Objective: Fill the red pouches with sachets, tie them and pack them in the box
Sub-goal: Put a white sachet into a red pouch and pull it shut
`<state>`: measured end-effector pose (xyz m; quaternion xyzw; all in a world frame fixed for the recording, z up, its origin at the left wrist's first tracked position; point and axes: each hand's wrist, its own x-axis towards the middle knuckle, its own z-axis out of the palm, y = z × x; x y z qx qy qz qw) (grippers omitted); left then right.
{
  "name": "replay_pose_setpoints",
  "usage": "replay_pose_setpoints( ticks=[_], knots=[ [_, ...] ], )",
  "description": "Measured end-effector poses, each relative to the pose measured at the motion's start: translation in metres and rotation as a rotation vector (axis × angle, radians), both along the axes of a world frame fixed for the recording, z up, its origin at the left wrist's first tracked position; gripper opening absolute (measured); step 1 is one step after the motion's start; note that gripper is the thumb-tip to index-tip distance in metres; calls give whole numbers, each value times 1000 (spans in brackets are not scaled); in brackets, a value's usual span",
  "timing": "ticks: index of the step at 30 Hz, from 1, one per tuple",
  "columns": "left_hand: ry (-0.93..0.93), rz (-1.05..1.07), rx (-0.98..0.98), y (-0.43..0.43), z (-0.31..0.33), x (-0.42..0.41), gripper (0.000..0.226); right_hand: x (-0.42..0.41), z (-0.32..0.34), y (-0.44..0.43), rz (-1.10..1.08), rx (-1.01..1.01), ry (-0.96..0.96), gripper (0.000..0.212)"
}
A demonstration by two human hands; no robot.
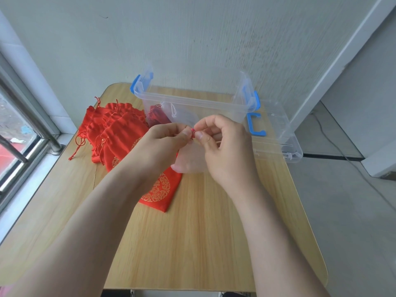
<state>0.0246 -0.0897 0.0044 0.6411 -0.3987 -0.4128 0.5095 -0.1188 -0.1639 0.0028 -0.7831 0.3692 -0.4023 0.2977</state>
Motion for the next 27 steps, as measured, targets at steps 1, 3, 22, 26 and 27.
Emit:
replay_pose_setpoints(
  ticks=[1,3,22,26,27],
  knots=[
    [4,0,-1,1,1,0,30,0,0,0,8,-23,11,12],
    [-2,-4,-6,2,2,0,30,0,0,1,18,-61,34,12],
    [-321,7,-104,1,-3,3,13,-4,5,4,-48,15,249,17],
    [-474,-29,-147,1,-3,1,13,-4,9,4,6,277,204,31],
    [-474,-39,-152,1,-4,0,12,-4,9,4,11,340,170,36]
  ],
)
